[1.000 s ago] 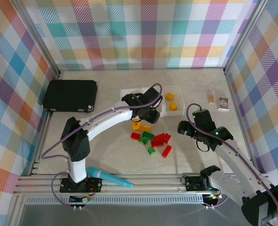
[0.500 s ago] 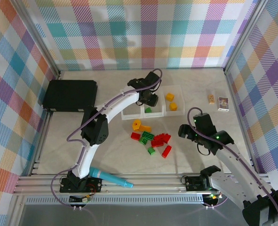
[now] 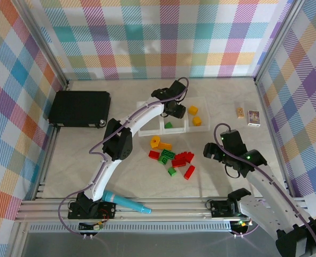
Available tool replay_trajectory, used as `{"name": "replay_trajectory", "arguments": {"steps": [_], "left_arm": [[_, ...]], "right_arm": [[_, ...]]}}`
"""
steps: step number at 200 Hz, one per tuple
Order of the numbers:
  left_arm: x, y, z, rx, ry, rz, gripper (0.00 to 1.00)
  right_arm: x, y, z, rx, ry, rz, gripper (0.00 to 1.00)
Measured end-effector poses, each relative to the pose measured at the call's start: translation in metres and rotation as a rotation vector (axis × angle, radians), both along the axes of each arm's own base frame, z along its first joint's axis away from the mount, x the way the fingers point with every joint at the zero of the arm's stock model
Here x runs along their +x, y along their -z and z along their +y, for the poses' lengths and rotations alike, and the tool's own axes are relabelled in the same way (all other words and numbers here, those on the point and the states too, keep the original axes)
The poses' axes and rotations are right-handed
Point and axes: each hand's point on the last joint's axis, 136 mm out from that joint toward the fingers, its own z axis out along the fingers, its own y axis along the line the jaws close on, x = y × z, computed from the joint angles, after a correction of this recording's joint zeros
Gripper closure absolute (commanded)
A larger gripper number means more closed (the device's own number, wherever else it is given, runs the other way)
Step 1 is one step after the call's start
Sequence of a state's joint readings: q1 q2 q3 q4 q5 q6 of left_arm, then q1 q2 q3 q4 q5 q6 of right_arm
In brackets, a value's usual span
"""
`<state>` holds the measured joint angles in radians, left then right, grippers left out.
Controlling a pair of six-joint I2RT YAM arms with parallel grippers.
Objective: Sort the legos into containers by color
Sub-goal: Place the lego in the container, then pick up the lego from the bottom-center of the table.
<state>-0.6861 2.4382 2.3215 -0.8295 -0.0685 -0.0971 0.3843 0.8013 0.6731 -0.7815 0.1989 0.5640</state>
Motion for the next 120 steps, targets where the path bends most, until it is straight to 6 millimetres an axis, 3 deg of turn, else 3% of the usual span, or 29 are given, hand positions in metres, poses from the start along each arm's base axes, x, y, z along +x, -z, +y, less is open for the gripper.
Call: {"name": "replay_trajectory", "arguments": {"steps": [64,94,120], "left_arm": [[0.024,-0.011,0.011,-0.077,-0.068,-0.021,0.30],[0.023,-0.015,0.010,-0.092,-0.062,-0.013,0.23],[0.014,-0.037,0.012,-0.120,-0.050,-0.018,0.17]], "right_arm": [[-0.006,-0.009,-0.002,0.019,0.004,-0.031,0.04],[-0.009,-0.008,0.004,0.060,0.000,-0.018,0.04],[-0.011,-0.008,0.010,0.094,-0.011,-0.003,0.04]]}}
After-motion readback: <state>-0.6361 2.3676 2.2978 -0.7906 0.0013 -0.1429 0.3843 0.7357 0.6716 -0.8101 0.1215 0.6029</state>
